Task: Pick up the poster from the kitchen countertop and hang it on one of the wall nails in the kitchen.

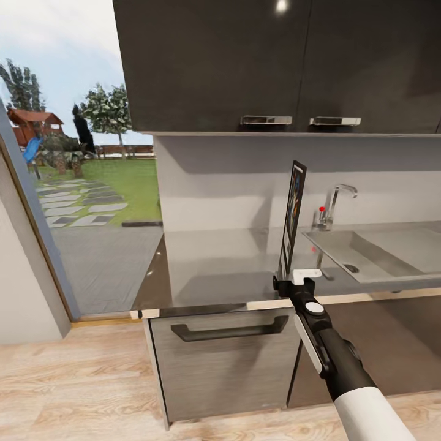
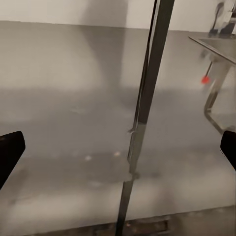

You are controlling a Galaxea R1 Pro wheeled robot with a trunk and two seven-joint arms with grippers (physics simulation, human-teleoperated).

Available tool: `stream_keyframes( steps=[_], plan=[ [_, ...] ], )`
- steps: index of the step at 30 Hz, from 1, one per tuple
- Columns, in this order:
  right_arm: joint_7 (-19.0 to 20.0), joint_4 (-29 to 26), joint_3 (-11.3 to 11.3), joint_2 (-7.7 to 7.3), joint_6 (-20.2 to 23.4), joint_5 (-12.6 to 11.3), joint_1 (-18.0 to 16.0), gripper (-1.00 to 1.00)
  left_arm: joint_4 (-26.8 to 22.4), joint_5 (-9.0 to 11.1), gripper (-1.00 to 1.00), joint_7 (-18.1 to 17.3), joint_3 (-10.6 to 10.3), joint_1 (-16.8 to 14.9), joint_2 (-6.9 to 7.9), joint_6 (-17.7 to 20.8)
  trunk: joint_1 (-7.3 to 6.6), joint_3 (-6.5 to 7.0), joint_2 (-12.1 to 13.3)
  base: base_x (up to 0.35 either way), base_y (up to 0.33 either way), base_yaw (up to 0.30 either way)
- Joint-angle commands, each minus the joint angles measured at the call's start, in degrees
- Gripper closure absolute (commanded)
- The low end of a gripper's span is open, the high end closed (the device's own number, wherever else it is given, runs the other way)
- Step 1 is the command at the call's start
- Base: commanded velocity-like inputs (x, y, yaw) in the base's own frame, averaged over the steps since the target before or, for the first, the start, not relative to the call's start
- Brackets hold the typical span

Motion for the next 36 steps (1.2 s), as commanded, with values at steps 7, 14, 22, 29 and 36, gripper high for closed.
stream_keyframes(
  steps=[7, 14, 22, 29, 36],
  plan=[
    [-0.32, -0.05, 0.16, -0.04, 0.34, -0.05, -0.04, -1.0, -0.07, 0.0, -1.0, -0.38, 0.19, 0.01, 0.09, 0.01, 0.01, -0.05, -0.03, 0.107, 0.0, 0.0],
    [-0.31, -0.04, 0.11, -0.04, 0.34, -0.05, -0.04, -1.0, -0.07, 0.0, -1.0, -0.38, 0.19, 0.01, 0.28, 0.06, 0.01, -0.05, -0.03, 0.05, -0.029, 0.0],
    [-0.31, 0.64, 0.05, -0.04, -1.7, -0.5, -0.04, -1.0, -0.07, 0.0, -1.0, -0.38, 0.19, 0.01, 0.32, 0.08, 0.01, -0.05, -0.03, 0.085, -0.075, 0.0],
    [-0.31, 2.46, 0.05, -0.2, -2.08, -5.2, -0.04, -1.0, -0.07, 0.0, -1.0, -0.38, 0.19, 0.01, 0.32, 0.05, 0.01, -0.05, -0.03, 0.003, -0.003, 0.0],
    [-0.31, 3.18, 0.05, -0.56, -2.17, -5.76, -0.04, -1.0, -0.07, 0.0, -1.0, -0.38, 0.19, 0.01, 0.32, 0.08, 0.01, -0.05, -0.03, 0.04, 0.0, 0.0]
  ],
)
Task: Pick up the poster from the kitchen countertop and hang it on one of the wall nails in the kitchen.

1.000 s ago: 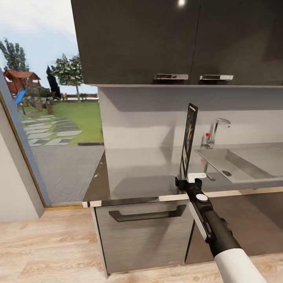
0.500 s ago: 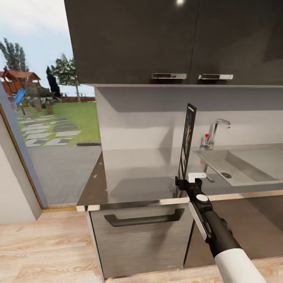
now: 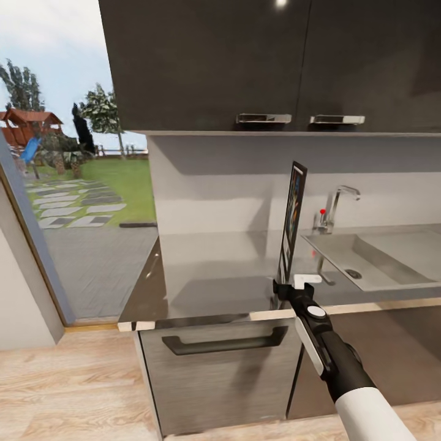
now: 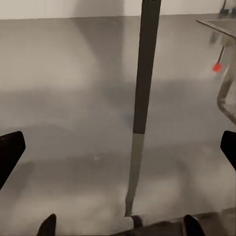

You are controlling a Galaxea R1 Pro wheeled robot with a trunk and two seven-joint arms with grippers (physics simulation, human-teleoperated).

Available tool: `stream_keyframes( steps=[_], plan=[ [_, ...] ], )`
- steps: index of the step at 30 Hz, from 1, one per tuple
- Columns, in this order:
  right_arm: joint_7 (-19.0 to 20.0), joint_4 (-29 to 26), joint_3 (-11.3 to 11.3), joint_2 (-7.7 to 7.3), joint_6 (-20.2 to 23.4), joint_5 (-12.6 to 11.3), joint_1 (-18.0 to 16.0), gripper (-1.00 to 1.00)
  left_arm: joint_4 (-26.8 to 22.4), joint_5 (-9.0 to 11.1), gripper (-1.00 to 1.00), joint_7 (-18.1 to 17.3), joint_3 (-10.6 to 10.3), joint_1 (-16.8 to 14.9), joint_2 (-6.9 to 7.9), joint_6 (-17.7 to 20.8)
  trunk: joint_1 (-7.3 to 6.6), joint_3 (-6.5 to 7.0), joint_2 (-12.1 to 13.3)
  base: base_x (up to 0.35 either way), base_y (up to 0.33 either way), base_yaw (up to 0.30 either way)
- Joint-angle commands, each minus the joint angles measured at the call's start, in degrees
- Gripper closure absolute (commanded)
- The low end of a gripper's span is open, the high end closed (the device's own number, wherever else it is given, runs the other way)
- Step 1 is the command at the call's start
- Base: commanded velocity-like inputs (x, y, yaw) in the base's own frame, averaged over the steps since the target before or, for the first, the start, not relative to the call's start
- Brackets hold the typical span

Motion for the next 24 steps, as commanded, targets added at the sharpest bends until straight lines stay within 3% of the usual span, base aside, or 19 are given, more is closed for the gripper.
stream_keyframes(
  steps=[1, 24],
  plan=[
    [-0.56, -0.06, 0.26, -0.1, 0.24, -0.6, -0.03, -1.0, -0.06, 0.0, -1.0, -0.38, 0.19, 0.0, -0.03, 0.0, 0.02, -0.05, -0.03, 0.158, 0.0, 0.0],
    [-0.56, 0.12, 0.26, -0.44, 0.22, -0.67, -0.03, -1.0, -0.06, 0.0, -1.0, -0.38, 0.24, 0.0, -0.03, -0.07, 0.02, -0.05, -0.03, 0.056, 0.0, 0.0]
  ],
)
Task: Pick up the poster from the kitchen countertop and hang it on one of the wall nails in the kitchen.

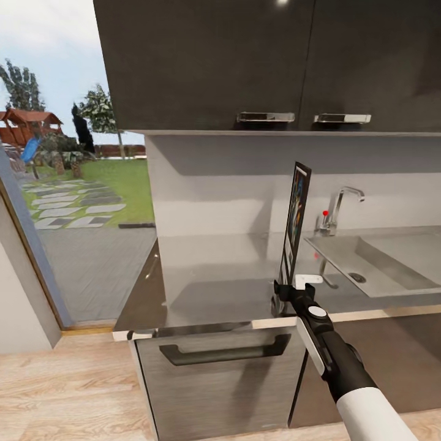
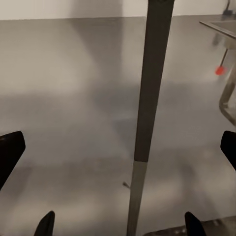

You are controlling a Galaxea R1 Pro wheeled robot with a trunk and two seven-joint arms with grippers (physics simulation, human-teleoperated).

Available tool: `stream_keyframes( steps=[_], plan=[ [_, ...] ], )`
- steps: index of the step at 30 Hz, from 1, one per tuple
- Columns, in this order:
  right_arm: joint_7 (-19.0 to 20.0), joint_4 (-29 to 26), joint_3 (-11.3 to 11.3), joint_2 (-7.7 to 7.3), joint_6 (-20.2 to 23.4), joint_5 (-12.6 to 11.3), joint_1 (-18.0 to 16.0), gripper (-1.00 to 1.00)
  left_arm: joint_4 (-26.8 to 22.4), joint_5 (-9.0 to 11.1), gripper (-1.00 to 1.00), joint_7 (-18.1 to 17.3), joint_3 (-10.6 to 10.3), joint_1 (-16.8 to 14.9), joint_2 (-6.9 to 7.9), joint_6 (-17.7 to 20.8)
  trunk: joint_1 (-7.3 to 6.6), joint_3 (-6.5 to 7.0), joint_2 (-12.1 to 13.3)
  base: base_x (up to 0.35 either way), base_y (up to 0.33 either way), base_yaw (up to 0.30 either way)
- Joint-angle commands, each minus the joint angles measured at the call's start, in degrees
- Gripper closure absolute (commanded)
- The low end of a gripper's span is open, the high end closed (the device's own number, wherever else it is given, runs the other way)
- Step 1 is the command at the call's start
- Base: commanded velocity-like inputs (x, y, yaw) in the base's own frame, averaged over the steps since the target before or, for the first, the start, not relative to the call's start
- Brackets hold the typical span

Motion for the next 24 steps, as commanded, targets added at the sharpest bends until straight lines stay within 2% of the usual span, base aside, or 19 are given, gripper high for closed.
stream_keyframes(
  steps=[1, 20, 24],
  plan=[
    [-0.57, -0.08, 0.27, -0.08, 0.23, -0.58, -0.03, -1.0, -0.06, 0.0, -1.0, -0.38, 0.2, 0.0, -0.03, -0.01, 0.0, -0.05, -0.03, 0.018, 0.0, 0.0],
    [-0.57, -0.07, 0.27, -0.08, 0.07, -0.65, -0.03, -1.0, -0.21, 0.0, -1.0, -0.38, 0.23, 0.0, -0.02, -0.02, 0.0, -0.05, -0.03, 0.02, -0.015, 0.0],
    [-0.57, 1.83, 0.27, -0.08, -2.75, -0.67, -0.03, -1.0, -0.21, 0.0, -1.0, -0.38, 0.23, 0.0, -0.02, -0.02, 0.0, -0.05, -0.03, 0.001, -0.001, 0.0]
  ],
)
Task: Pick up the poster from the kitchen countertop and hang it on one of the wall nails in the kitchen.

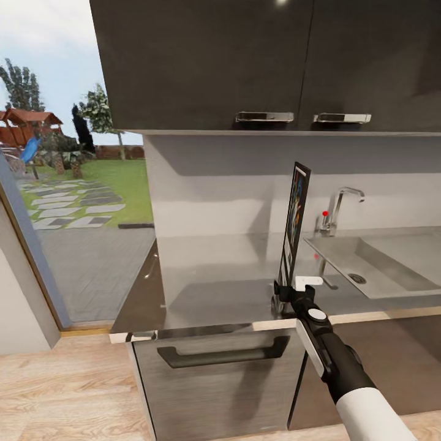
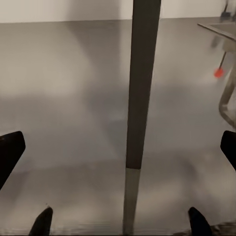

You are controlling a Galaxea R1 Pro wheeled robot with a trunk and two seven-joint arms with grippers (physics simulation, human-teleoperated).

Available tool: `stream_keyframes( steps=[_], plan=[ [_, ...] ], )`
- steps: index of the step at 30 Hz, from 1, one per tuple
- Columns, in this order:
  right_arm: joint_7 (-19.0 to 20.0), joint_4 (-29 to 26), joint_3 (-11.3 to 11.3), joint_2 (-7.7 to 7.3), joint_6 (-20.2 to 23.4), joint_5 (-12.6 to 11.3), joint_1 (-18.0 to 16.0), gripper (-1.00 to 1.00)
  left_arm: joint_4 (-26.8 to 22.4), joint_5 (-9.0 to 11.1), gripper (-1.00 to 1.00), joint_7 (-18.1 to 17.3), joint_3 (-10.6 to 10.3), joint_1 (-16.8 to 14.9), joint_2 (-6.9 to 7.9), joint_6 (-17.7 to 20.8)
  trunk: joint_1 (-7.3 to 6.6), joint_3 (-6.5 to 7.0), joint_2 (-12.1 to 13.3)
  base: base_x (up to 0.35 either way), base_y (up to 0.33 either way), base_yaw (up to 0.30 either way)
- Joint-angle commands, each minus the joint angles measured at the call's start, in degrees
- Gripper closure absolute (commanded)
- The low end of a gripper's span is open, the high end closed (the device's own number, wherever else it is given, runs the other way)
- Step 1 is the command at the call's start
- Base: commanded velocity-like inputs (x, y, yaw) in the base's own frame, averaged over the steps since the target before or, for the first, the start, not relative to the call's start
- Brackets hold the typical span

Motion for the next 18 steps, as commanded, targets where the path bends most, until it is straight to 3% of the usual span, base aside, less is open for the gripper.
stream_keyframes(
  steps=[1, 9, 18],
  plan=[
    [-0.56, 0.31, 0.28, -0.1, -0.1, -0.6, -0.03, -1.0, -0.05, 0.0, -1.0, -0.38, 0.19, 0.0, -0.03, -0.01, 0.0, -0.05, -0.03, 0.0, 0.0, 0.0],
    [-0.56, 1.8, 0.28, -0.17, -1.33, -2.4, -0.03, -1.0, -0.07, 0.0, -1.0, -0.38, 0.19, 0.0, -0.03, -0.01, 0.0, -0.05, -0.03, 0.0, 0.0, 0.0],
    [-0.56, 1.89, 0.28, -0.17, -1.4, -2.76, -0.03, -1.0, -0.09, 0.0, -1.0, -0.38, 0.19, 0.0, 0.01, -0.01, 0.0, -0.05, -0.03, 0.005, 0.0, 0.0]
  ],
)
